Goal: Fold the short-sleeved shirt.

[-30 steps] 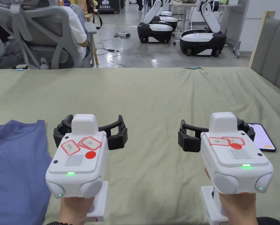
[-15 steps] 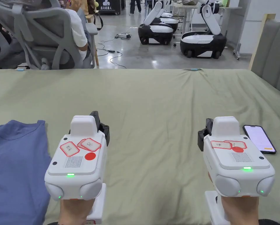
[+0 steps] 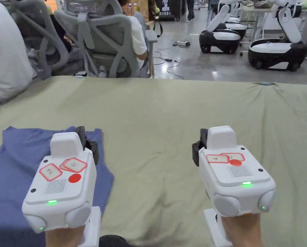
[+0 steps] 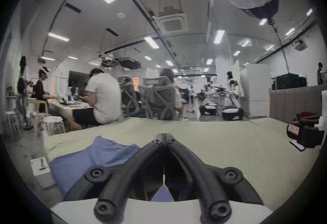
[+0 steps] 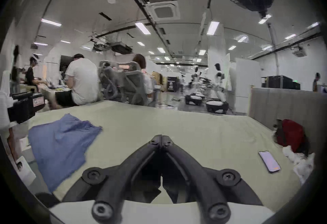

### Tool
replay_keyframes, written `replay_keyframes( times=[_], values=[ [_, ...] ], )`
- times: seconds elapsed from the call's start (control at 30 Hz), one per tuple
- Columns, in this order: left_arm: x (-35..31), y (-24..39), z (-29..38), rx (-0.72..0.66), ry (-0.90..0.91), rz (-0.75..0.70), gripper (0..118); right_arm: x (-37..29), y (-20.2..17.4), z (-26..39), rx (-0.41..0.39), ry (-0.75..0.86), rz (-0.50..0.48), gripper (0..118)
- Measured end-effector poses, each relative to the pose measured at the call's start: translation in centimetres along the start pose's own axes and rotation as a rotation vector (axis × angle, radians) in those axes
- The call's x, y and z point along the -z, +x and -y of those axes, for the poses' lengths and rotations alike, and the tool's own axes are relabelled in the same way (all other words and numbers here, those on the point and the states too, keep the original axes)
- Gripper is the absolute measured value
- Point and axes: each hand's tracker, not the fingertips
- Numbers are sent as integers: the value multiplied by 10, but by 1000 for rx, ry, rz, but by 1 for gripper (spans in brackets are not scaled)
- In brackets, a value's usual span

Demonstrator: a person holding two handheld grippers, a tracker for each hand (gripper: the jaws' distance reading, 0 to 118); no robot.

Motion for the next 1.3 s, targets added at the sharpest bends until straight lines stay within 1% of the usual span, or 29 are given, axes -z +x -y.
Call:
replay_keyframes(
  times=[0.07,0.13,0.23,0.33,0.4,0.5,0.53,0.63,0.67,0.7,0.73,0.77,0.8,0.83,0.87,0.9,0.93,1.03,1.13,1.2,1.23,1.27,1.3],
  values=[
    [-4,-26,-1,18,-13,-57,0,9,-29,-4,-22,8,-74,0],
    [-7,-46,0,29,-26,-101,0,16,-53,-7,-6,15,-105,1],
    [-10,-62,1,18,-34,-102,0,24,-70,-9,-9,11,-142,1],
    [-2,-65,3,25,-59,-94,0,29,-77,-9,-22,4,-158,1],
    [14,-65,4,28,-146,-55,0,34,-78,-9,-29,0,-162,1],
    [48,-63,6,21,-305,48,0,42,-76,-6,-44,-5,-152,1],
    [59,-60,3,-18,-346,68,0,45,-75,-5,-46,-8,-151,1],
    [104,-61,5,-9,-431,112,0,50,-74,-3,-48,-20,-150,1],
    [124,-61,7,45,-473,120,11,53,-74,-2,-50,-24,-148,1],
    [140,-63,8,62,-491,111,36,55,-74,-2,-50,-27,-147,1],
    [164,-67,11,44,-511,117,60,57,-76,-1,-47,-33,-144,1],
    [182,-71,15,33,-527,116,73,60,-77,0,-45,-36,-144,2],
    [202,-73,22,29,-572,112,73,64,-78,2,-47,-39,-148,2],
    [217,-75,29,37,-608,91,118,69,-80,3,-50,-43,-151,3],
    [227,-76,33,38,-577,99,115,72,-83,5,-51,-48,-154,3],
    [243,-77,40,56,-630,117,105,78,-85,6,-49,-57,-160,3],
    [253,-73,47,91,-675,118,102,85,-88,9,-42,-67,-167,3],
    [286,-72,72,113,-785,156,102,102,-95,13,-35,-86,-179,3],
    [298,-70,95,108,-812,164,101,117,-100,19,-55,-96,-184,3],
    [301,-69,109,105,-864,194,97,123,-101,22,-56,-102,-188,3],
    [302,-68,119,118,-905,180,90,125,-102,24,-59,-108,-191,3],
    [302,-66,125,127,-939,171,88,126,-103,25,-64,-110,-191,4],
    [296,-67,125,92,-893,185,88,127,-103,26,-69,-113,-190,4]
  ],
)
